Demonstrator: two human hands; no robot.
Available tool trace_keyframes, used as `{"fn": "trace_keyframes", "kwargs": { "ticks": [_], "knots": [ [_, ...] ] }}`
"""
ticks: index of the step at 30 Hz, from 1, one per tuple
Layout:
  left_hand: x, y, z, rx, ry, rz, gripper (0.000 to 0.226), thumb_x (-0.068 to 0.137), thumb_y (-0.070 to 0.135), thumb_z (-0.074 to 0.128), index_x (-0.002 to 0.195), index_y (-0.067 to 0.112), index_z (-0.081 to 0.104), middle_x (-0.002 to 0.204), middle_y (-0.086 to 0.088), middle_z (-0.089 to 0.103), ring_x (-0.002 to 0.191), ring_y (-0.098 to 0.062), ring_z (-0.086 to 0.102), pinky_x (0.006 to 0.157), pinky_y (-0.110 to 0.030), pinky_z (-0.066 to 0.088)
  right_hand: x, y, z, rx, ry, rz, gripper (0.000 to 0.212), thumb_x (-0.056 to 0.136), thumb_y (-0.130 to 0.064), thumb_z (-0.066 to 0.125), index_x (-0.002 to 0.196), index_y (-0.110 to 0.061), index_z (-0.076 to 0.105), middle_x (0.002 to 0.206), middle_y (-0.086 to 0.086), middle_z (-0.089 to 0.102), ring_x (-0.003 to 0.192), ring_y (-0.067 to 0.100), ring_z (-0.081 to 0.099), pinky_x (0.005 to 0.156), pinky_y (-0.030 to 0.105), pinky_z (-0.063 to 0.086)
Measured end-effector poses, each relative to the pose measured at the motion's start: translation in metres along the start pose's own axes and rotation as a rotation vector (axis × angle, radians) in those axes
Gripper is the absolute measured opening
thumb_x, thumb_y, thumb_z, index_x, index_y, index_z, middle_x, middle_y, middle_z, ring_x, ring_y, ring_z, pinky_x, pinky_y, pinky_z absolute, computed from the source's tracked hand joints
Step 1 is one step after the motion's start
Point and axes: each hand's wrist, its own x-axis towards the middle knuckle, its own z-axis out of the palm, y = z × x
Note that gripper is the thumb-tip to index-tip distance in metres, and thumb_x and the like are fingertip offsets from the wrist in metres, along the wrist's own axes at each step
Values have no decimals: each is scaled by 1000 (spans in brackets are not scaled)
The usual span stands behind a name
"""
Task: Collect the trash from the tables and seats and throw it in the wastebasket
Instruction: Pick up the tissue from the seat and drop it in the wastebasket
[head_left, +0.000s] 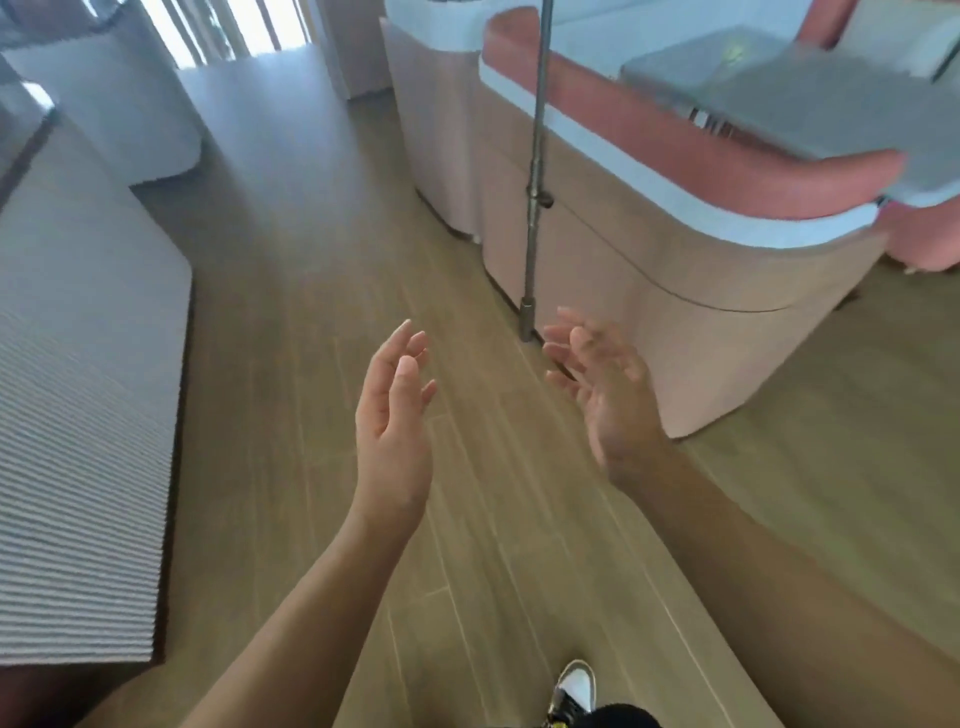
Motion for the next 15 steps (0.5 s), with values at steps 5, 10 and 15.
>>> {"fn": "trace_keyframes", "kwargs": {
  "ticks": [5, 10, 15],
  "knots": [
    [-7, -7, 122, -38, -194, -5, 45, 97, 54, 47, 137, 39, 62, 143, 5, 66, 136, -8, 59, 111, -40, 52, 8, -39, -112, -29, 169, -43, 32, 93, -43, 62, 120, -29, 71, 115, -8, 74, 119, 17, 67, 114, 48, 49],
    [-11, -14, 228, -71, -392, -25, 44, 98, 54, 47, 137, 39, 60, 145, 4, 65, 136, -7, 59, 115, -42, 48, 7, -70, -205, -55, 333, -99, 38, 88, -54, 66, 118, -32, 73, 121, -1, 72, 123, 26, 64, 115, 56, 46],
    [-12, -30, 341, -121, -588, -65, 31, 103, 40, 44, 131, 40, 59, 141, 5, 65, 133, -7, 61, 111, -37, 51, 11, -95, -293, -53, 520, -147, 40, 83, -57, 66, 116, -35, 74, 118, -2, 74, 115, 20, 66, 107, 50, 49]
  ]
}}
